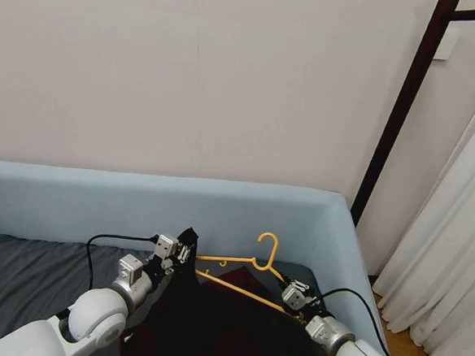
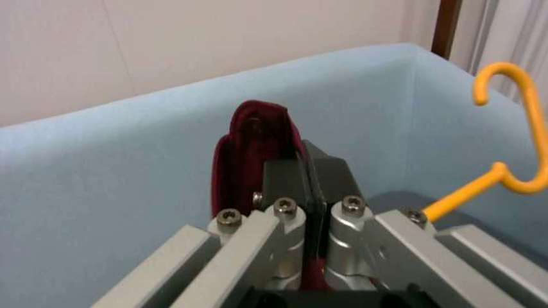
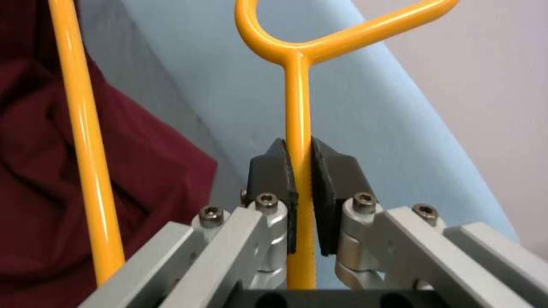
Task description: Pick up the clothes from the sofa and hang them on the clothes hanger.
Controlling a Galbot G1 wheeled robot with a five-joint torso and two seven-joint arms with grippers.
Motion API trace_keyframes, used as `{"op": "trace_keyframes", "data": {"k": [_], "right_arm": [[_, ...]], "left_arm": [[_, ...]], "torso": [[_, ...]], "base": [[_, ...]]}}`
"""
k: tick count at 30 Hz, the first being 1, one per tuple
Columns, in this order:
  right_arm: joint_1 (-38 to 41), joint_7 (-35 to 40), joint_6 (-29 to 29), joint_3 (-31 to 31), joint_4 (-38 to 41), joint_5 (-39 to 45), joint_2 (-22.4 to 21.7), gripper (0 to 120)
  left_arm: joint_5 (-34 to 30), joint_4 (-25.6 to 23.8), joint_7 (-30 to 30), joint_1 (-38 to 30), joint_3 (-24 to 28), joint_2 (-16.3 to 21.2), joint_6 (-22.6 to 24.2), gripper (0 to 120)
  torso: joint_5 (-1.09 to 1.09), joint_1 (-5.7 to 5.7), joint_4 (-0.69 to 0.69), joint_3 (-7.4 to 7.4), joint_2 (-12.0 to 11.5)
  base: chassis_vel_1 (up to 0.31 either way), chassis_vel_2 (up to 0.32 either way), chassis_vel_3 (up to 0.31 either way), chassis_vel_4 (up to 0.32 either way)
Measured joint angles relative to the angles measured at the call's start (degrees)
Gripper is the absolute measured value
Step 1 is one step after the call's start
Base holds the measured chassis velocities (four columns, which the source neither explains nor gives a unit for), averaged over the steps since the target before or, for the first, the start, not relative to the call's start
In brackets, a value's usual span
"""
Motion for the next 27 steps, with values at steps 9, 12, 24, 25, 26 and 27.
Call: {"op": "trace_keyframes", "data": {"k": [9, 12, 24, 25, 26, 27], "right_arm": [[1.9, -0.2, -1.6, -3.2, 1.3, 0.8, 1.6, 5], [3.2, 0.0, -2.0, -4.6, -0.1, 1.0, 3.4, 5], [5.7, 1.4, -3.9, -6.1, -4.1, 0.8, 7.4, 5], [6.1, 1.4, -3.9, -6.4, -4.2, 0.6, 7.6, 5], [6.6, 1.4, -3.9, -6.7, -4.4, 0.2, 7.9, 5], [6.9, 1.4, -3.9, -6.9, -4.5, -0.2, 8.1, 5]], "left_arm": [[-0.3, -0.8, -0.1, -1.3, 2.3, -0.8, 0.7, 0], [-0.1, -0.9, -0.2, -2.1, 3.8, -0.6, 0.9, 0], [-0.1, -4.3, -0.4, -2.1, 5.2, -0.6, 1.5, 0], [-0.1, -4.4, -0.4, -2.3, 5.5, -0.6, 1.5, 0], [0.0, -4.4, -0.5, -2.6, 6.0, -0.7, 1.7, 0], [0.2, -4.4, -0.5, -2.8, 6.3, -0.8, 1.8, 0]], "torso": [[0.00, 0.00, 0.00, 0.00, 0.0], [0.00, 0.00, 0.00, 0.00, 0.0], [0.00, 0.00, -0.01, 0.00, 0.0], [0.00, 0.00, 0.00, 0.00, 0.0], [0.00, 0.00, 0.01, 0.00, 0.0], [0.00, 0.00, 0.02, 0.00, 0.0]], "base": [[0.000, 0.000, 0.000, 0.000], [0.000, 0.000, 0.000, 0.000], [0.000, 0.000, 0.000, 0.000], [0.000, 0.000, 0.000, 0.000], [0.000, 0.000, 0.000, 0.000], [0.000, 0.000, 0.000, 0.000]]}}
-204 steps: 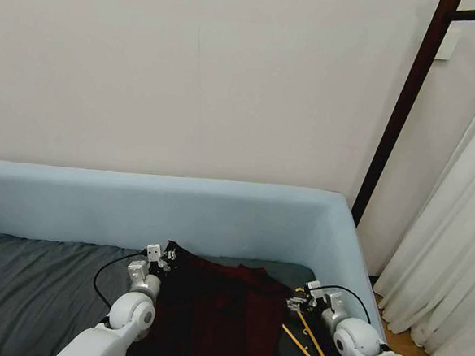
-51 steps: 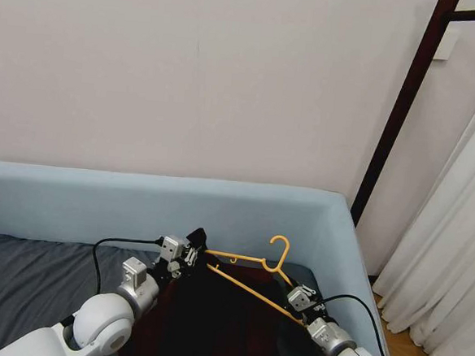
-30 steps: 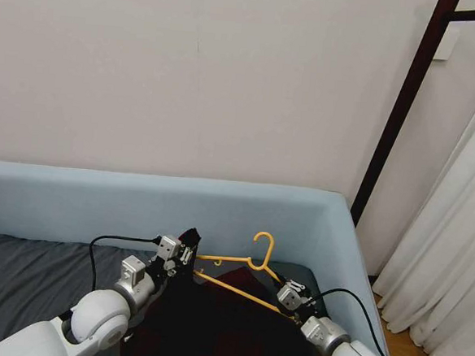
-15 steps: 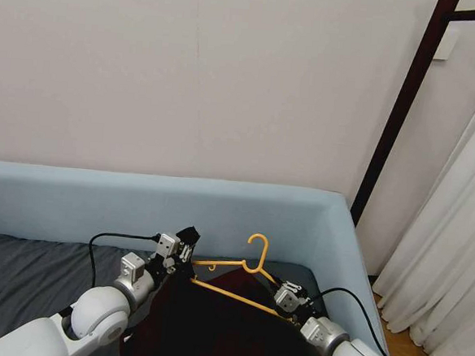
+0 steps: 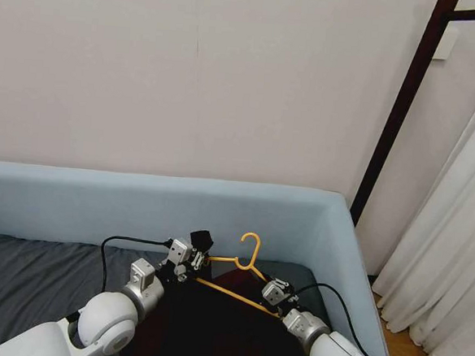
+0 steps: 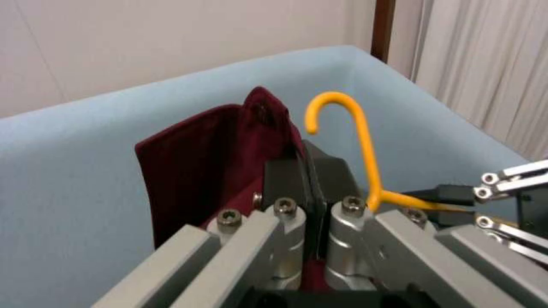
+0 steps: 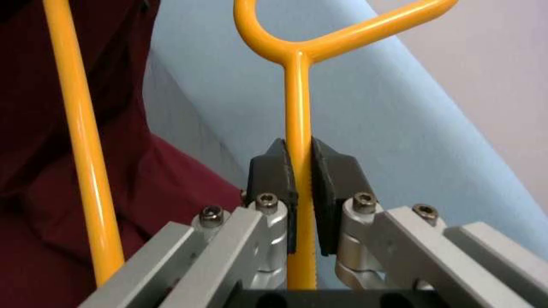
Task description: Pick up the clothes from the sofa and hang them on the clothes hanger.
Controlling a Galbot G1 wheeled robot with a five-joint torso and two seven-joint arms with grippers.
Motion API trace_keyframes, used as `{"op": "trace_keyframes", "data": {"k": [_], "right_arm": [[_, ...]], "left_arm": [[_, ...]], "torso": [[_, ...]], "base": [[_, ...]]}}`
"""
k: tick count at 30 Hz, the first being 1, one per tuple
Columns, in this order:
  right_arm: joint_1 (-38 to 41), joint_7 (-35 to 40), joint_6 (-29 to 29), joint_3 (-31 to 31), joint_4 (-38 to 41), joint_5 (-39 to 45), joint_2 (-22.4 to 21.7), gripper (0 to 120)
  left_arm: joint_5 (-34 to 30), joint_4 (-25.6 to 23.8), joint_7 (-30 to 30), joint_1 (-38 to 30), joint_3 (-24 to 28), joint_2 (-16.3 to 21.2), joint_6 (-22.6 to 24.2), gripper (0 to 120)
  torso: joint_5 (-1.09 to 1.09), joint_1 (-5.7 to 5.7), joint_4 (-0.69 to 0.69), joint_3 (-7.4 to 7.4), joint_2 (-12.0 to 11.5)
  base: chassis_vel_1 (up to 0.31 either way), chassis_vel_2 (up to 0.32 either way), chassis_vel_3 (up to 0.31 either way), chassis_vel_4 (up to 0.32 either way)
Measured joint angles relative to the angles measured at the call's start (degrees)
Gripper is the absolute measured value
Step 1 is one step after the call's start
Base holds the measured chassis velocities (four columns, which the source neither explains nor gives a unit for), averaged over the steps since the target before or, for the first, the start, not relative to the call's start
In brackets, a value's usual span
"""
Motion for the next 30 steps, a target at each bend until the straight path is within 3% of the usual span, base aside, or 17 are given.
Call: {"op": "trace_keyframes", "data": {"k": [7, 16, 23, 30], "right_arm": [[0.5, -0.6, 0.7, -0.5, 0.4, -2.8, 0.9, 5], [1.2, -1.5, 2.3, -0.9, 0.7, -9.0, 1.5, 5], [3.0, -0.9, 2.3, -1.0, -1.9, -8.1, 2.2, 5], [6.0, 0.4, 2.8, 0.2, -5.0, -6.5, 2.5, 5]], "left_arm": [[1.0, 1.6, 0.0, -1.6, 2.8, -0.9, 0.4, 0], [1.5, 4.1, -1.0, -8.4, 10.7, -4.1, 0.7, 0], [1.2, 3.2, -1.3, -10.0, 12.0, -4.4, 0.9, 0], [1.8, 0.9, -0.8, -6.1, 10.0, -2.3, 0.5, 0]], "torso": [[0.00, 0.00, -0.01, 0.00, 0.0], [0.01, -0.01, -0.02, 0.00, 0.0], [0.01, 0.00, -0.02, 0.00, 0.0], [0.00, -0.01, 0.01, 0.00, 0.0]], "base": [[0.000, 0.000, 0.000, 0.000], [0.000, 0.000, 0.000, 0.000], [0.000, 0.000, 0.000, 0.000], [0.000, 0.000, 0.000, 0.000]]}}
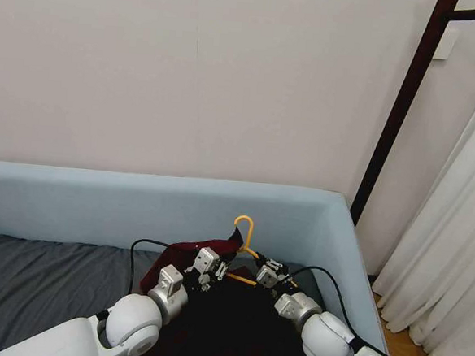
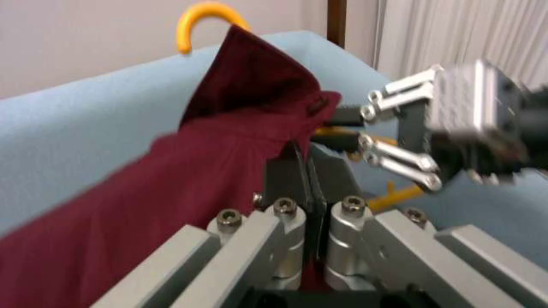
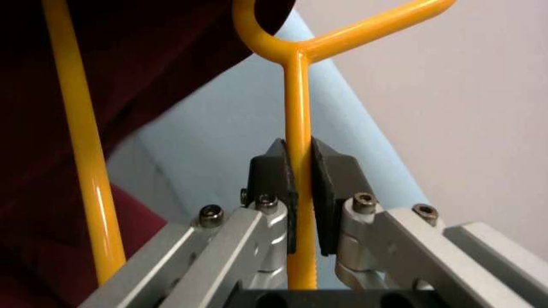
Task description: Pick up the clothes from the sofa and hang them on the clothes hanger.
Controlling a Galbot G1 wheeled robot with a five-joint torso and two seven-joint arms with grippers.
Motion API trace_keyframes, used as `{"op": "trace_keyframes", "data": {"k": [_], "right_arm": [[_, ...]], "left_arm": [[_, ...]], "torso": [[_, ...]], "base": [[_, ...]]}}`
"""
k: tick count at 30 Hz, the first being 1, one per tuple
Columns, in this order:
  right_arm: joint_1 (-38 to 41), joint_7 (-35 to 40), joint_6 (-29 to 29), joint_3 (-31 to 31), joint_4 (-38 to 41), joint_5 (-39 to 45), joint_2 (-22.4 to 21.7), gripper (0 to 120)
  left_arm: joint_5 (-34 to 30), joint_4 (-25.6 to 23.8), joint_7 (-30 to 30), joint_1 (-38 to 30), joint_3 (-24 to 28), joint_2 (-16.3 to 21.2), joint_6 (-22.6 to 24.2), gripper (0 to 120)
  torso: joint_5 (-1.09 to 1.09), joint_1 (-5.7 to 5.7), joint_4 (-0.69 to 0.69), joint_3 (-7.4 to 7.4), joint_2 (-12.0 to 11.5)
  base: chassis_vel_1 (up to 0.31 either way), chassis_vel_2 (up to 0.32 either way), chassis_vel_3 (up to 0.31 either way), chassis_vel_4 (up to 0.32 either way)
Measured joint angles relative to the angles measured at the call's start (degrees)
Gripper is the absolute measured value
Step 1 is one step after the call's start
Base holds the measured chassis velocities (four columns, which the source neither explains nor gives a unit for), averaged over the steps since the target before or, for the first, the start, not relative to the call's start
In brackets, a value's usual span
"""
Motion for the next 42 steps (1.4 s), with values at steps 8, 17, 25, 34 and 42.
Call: {"op": "trace_keyframes", "data": {"k": [8, 17, 25, 34, 42], "right_arm": [[0.0, 1.2, 1.3, 0.9, 0.9, -0.9, 0.0, 5], [-1.8, 2.0, 5.4, 1.8, 1.3, -3.3, 0.6, 5], [-2.7, 2.3, 6.4, 2.5, 1.4, -3.5, 1.4, 5], [-3.5, 2.5, 8.8, 4.4, -0.1, -3.6, 0.6, 5], [-4.2, 2.8, 11.4, 5.6, -0.6, -5.0, 0.1, 5]], "left_arm": [[1.3, 0.2, 0.2, 1.0, -0.1, -1.2, -0.2, 0], [2.0, -0.1, 0.1, 1.9, -0.5, -0.8, 0.7, 5], [2.0, -2.4, 1.7, 3.2, -1.4, 1.6, 2.2, 36], [1.6, -6.0, 6.4, 9.6, -9.6, 6.4, 0.6, 77], [1.6, -8.0, 11.4, 15.7, -17.0, 10.0, -3.6, 104]], "torso": [[0.00, 0.00, -0.03, 0.00, 0.0], [0.00, 0.00, -0.03, 0.00, 0.0], [0.00, 0.00, -0.02, 0.00, 0.0], [0.00, 0.00, -0.02, -0.01, 0.0], [0.00, 0.00, -0.01, -0.01, 0.0]], "base": [[0.000, 0.000, 0.000, 0.000], [0.000, 0.000, 0.000, 0.000], [0.000, 0.000, 0.000, 0.000], [0.000, 0.000, 0.000, 0.000], [0.000, 0.000, 0.000, 0.000]]}}
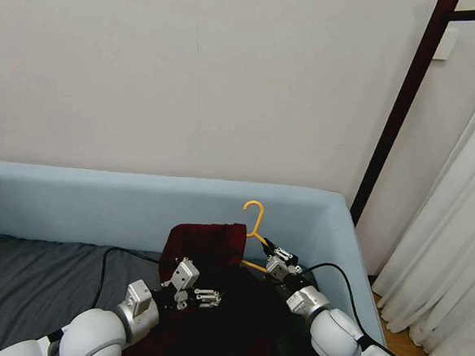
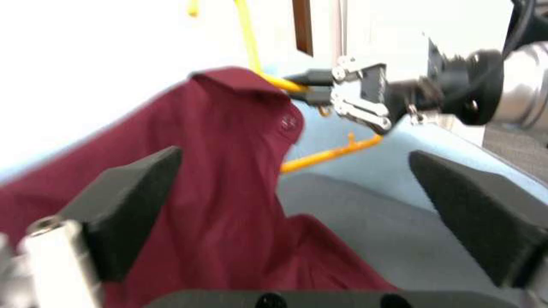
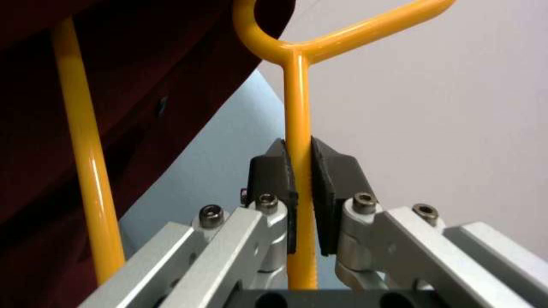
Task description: Pick up the clothes from the sofa and hang them on the clothes hanger.
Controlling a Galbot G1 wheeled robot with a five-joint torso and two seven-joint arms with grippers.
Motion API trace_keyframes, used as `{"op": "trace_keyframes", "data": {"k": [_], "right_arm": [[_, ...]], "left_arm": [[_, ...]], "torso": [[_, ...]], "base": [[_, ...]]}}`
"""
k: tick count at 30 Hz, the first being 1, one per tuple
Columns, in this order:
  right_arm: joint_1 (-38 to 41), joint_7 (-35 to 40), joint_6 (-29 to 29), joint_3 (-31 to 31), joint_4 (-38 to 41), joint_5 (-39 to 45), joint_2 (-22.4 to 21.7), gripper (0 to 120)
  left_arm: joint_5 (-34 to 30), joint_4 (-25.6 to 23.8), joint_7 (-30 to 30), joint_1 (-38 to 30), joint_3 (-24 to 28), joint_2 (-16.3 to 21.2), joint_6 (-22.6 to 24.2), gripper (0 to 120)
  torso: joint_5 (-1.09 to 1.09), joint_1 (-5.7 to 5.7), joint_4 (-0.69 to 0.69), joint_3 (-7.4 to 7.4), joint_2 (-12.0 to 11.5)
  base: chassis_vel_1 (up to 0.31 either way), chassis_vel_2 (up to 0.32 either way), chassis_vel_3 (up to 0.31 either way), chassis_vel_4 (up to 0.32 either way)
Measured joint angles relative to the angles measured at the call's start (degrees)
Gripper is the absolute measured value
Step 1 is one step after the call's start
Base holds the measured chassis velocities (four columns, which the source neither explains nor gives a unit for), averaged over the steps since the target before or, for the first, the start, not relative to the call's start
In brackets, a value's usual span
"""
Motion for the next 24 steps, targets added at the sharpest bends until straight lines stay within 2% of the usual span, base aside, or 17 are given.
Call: {"op": "trace_keyframes", "data": {"k": [4, 11, 13, 15, 19, 20, 22, 24], "right_arm": [[-1.2, 0.1, 4.0, 1.4, -1.3, -4.2, -0.3, 5], [-1.0, 0.5, 7.2, 2.5, -3.2, -8.1, 1.1, 5], [-0.6, 0.8, 8.6, 2.5, -4.2, -9.8, 2.0, 5], [-0.5, 0.9, 9.1, 2.4, -4.7, -10.1, 2.3, 5], [0.7, 1.1, 10.2, 1.8, -5.6, -11.2, 3.6, 5], [0.7, 1.1, 10.2, 1.8, -5.6, -11.2, 3.6, 5], [1.3, 1.1, 10.7, 1.5, -5.8, -11.9, 4.2, 5], [2.1, 1.2, 11.2, 1.1, -6.3, -12.5, 4.9, 5]], "left_arm": [[-6.0, 2.4, 2.4, -2.2, -2.9, 1.9, -1.0, 112], [-8.1, 4.7, 5.8, -4.7, -4.2, 3.3, -2.0, 115], [-9.4, 6.1, 7.7, -5.9, -4.5, 4.1, -4.1, 114], [-10.0, 7.1, 8.9, -6.5, -4.5, 4.5, -5.2, 113], [-12.4, 11.4, 18.6, -8.5, -4.7, 6.8, -6.9, 106], [-12.4, 11.4, 18.6, -8.5, -4.7, 6.8, -6.9, 106], [-13.0, 13.1, 23.2, -9.3, -4.7, 8.2, -7.0, 102], [-13.1, 14.3, 24.1, -10.0, -4.6, 9.0, -6.8, 101]], "torso": [[0.00, 0.00, -0.02, 0.00, 0.0], [0.00, 0.01, -0.02, 0.00, 0.0], [0.00, 0.00, 0.02, 0.00, 0.0], [-0.01, 0.00, -0.01, 0.00, 0.0], [0.00, 0.01, 0.00, 0.00, 0.0], [0.00, 0.01, 0.00, 0.00, 0.0], [-0.01, 0.01, -0.01, 0.00, 0.0], [0.00, 0.01, -0.01, 0.00, 0.0]], "base": [[0.000, 0.000, 0.000, 0.000], [0.000, 0.000, 0.000, 0.000], [0.000, 0.000, 0.000, 0.000], [0.000, 0.000, 0.000, 0.000], [0.000, 0.000, 0.000, 0.000], [0.000, 0.000, 0.000, 0.000], [0.000, 0.000, 0.000, 0.000], [0.000, 0.000, 0.000, 0.000]]}}
